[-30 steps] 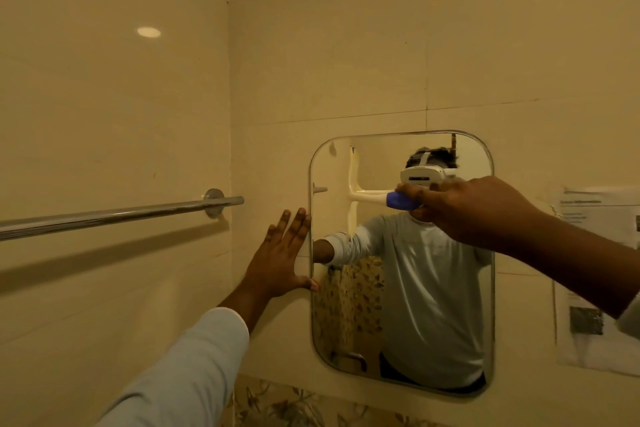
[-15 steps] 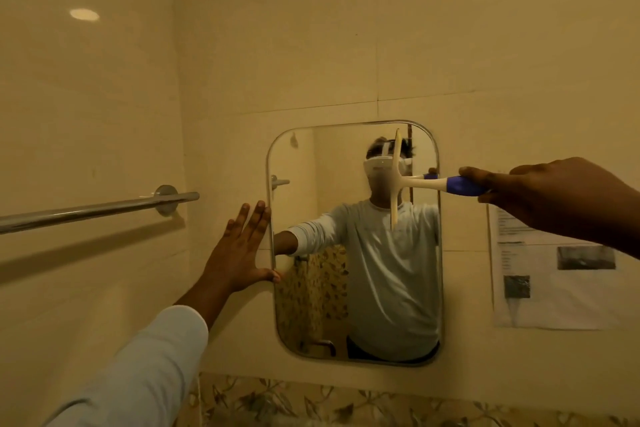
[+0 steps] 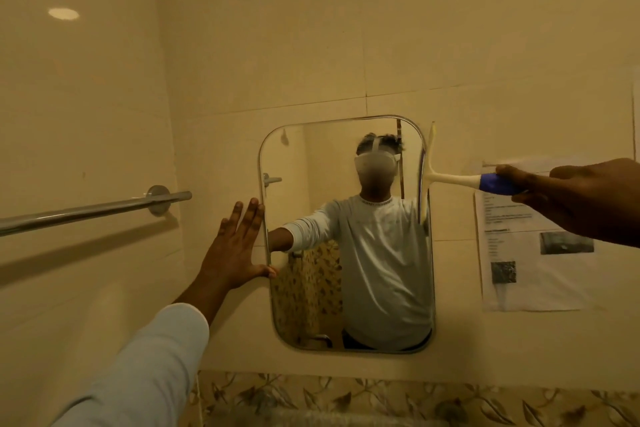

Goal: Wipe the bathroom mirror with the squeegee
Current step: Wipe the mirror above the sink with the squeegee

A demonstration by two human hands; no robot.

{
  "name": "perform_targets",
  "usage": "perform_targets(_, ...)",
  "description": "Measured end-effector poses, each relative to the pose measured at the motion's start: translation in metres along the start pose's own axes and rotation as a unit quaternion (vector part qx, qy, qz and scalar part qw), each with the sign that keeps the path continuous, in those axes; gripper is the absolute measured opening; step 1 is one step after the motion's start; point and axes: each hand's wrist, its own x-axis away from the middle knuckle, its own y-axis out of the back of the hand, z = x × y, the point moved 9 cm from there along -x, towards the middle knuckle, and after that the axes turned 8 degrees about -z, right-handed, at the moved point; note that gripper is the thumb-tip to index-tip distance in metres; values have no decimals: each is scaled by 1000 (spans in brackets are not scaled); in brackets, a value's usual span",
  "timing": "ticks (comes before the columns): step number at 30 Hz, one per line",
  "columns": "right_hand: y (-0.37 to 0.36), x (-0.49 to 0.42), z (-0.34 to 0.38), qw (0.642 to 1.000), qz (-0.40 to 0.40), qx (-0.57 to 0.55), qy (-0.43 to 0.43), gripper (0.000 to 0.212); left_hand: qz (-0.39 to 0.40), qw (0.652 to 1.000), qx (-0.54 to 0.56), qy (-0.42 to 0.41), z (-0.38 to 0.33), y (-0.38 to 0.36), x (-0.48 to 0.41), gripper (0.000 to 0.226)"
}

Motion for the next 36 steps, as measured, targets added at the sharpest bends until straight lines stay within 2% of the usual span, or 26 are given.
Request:
perform_targets(3,8,13,39,991,-124,-42,38,65,3,1000,1,4,0,0,0,150)
perform_targets(5,7,10,92,981,-152,-99,74,51,1,1000,4,4,0,1,1,150)
perform_targets(7,-1,-2,147,975,-152,-127,106,47,-1,1000,15,3,-2,4,1,149)
perform_targets(13,-35,-51,250,979,-86,-118,144,62,8,1000,21,7,-5,5,1,144)
perform_targets(22,-65,-70,268,978,-118,-117,124,68,5,1000,29,5,-4,3,-1,148)
perform_targets(31,-79,-70,284,983,-79,-108,125,66,-1,1000,29,5,-3,3,-1,150)
perform_targets(36,-74,-63,272,986,-76,-99,105,74,4,1000,20,7,-5,4,0,149)
